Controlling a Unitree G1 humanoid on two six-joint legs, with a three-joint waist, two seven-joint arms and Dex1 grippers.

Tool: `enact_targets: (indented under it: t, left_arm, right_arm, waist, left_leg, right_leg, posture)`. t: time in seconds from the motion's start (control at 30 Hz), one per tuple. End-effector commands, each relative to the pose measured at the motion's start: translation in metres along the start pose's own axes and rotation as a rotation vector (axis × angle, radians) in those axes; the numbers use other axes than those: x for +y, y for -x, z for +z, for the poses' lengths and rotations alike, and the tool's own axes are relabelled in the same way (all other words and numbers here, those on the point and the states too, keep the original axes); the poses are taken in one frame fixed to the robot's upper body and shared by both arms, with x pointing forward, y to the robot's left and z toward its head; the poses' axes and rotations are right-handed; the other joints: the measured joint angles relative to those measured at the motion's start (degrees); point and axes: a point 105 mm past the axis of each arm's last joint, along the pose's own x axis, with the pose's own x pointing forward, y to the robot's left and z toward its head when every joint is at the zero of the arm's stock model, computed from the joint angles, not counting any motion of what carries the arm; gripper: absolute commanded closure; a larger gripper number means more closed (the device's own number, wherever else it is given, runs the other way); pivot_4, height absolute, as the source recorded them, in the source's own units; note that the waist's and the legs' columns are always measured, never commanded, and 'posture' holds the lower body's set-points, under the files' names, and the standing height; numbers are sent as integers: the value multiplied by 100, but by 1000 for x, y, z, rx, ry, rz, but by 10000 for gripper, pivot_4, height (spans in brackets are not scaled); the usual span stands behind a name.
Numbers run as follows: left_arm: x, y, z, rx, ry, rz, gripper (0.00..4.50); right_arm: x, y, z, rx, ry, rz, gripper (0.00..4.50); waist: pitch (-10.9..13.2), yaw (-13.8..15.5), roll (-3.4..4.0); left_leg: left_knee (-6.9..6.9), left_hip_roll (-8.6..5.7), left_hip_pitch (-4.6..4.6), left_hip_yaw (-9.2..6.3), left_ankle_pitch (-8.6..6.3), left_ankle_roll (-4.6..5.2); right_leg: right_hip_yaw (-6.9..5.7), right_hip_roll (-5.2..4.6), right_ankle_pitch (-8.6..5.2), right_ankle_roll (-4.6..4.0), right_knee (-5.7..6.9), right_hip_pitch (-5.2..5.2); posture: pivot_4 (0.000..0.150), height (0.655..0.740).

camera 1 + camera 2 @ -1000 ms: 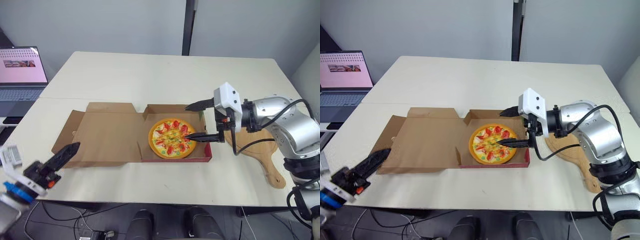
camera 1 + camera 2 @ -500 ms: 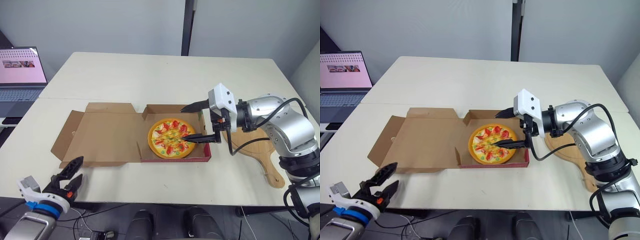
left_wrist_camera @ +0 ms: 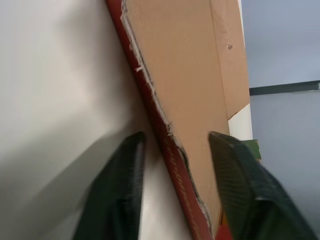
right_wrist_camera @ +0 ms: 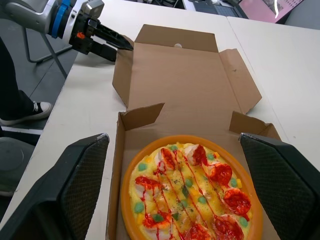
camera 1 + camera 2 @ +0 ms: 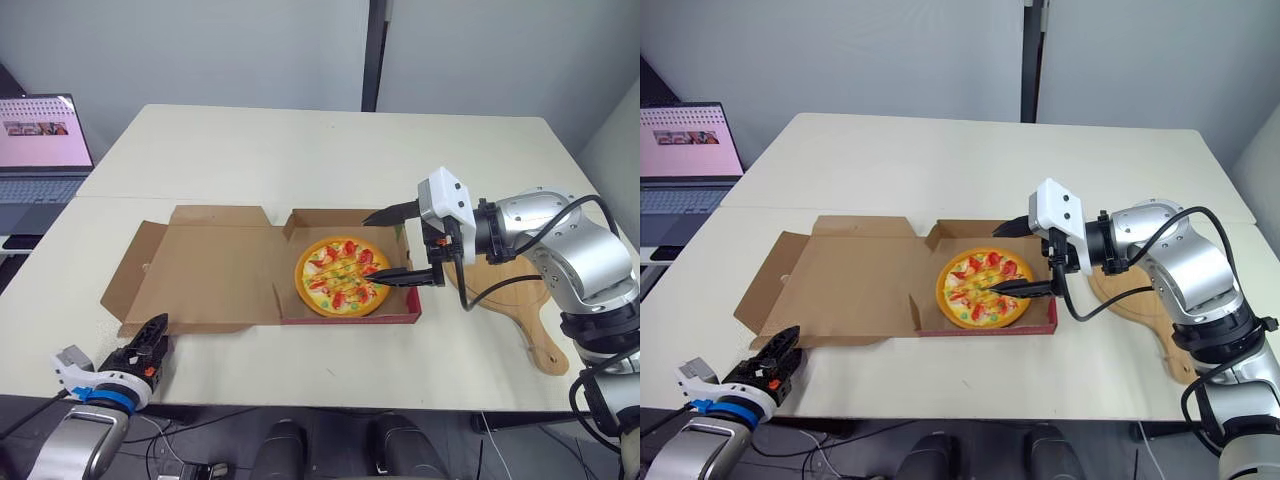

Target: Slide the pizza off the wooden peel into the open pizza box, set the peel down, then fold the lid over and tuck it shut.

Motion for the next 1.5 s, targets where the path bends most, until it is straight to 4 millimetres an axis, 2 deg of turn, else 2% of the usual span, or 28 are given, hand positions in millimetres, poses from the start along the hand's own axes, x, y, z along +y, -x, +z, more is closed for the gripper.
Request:
enact_targets:
  t: [0.03,0.13,0.37,0.53,0.63,0.83,0.9,1.0,1.23,1.37,1.5]
  left_arm:
    - [-2,0,1,-9,-18,-19,35865]
    - [2,-1,3,-11,-34,-7,44763]
    - [-3,0,7,-14,-70,-16,44763]
    - [-18,3,13,19,-149,-52,44763]
    - [-34,3,28,24,-215,-88,45000]
    - [-49,1,44,62,-337,-125,45000]
    - [-53,0,47,83,-382,-135,45000]
    - [-64,-5,54,97,-437,-169,45000]
    - [-83,-14,69,128,-522,-233,45000]
    - [-100,-18,72,165,-617,-300,45000]
    - [-127,-20,81,157,-664,-409,45000]
  right_arm:
    - [0,5,11,-6,49,-3,0]
    - [0,5,11,-5,47,-4,0]
    - [-8,6,7,2,33,-71,0]
    - [-41,10,-6,35,1,-254,0]
    - [-71,15,-18,78,-13,-391,6419]
    - [-114,16,-44,200,47,-562,27599]
    - [-128,15,-58,255,64,-612,34341]
    - [-138,9,-81,335,74,-631,44951]
    - [-150,0,-113,463,101,-654,44951]
    - [-140,-8,-124,499,77,-550,44951]
    - [-125,-17,-122,469,75,-390,44951]
  waist:
    - [0,0,0]
    - [-5,-1,13]
    - [-5,-2,13]
    - [-3,-15,7]
    - [-1,-20,5]
    - [-1,-46,4]
    - [0,-44,5]
    - [2,-38,5]
    - [5,-46,7]
    - [7,-51,7]
    - [10,-55,11]
  left_leg:
    - [0,0,0,0,0,0]
    - [-2,1,2,0,0,0]
    - [-3,1,5,-1,0,0]
    - [-3,4,3,0,0,0]
    - [-3,4,2,1,0,0]
    - [-12,5,1,5,0,0]
    - [-16,4,-2,6,0,0]
    - [-17,4,-7,5,0,0]
    - [-19,4,-19,3,0,0]
    - [-25,5,-22,2,0,-1]
    - [-26,6,-21,-2,0,-1]
  right_leg:
    - [0,0,0,0,-1,0]
    - [1,-1,0,0,-1,0]
    - [-1,2,-2,-2,0,0]
    - [1,2,-10,-24,-3,-2]
    - [1,2,-15,-41,-3,-6]
    - [-3,7,-18,-55,-9,-9]
    - [-3,13,-17,-54,-9,-13]
    - [-4,17,-16,-53,-8,-19]
    - [-4,19,1,-26,-7,-31]
    - [-7,20,1,-26,-7,-35]
    - [-10,22,1,-26,-4,-35]
  posture:
    - [1500,7316]
    - [1500,7316]
    - [1500,7316]
    - [1500,7316]
    - [1500,7316]
    - [1500,7316]
    - [1500,7316]
    - [1500,7316]
    - [1500,7316]
    - [1500,7316]
    - [1500,7316]
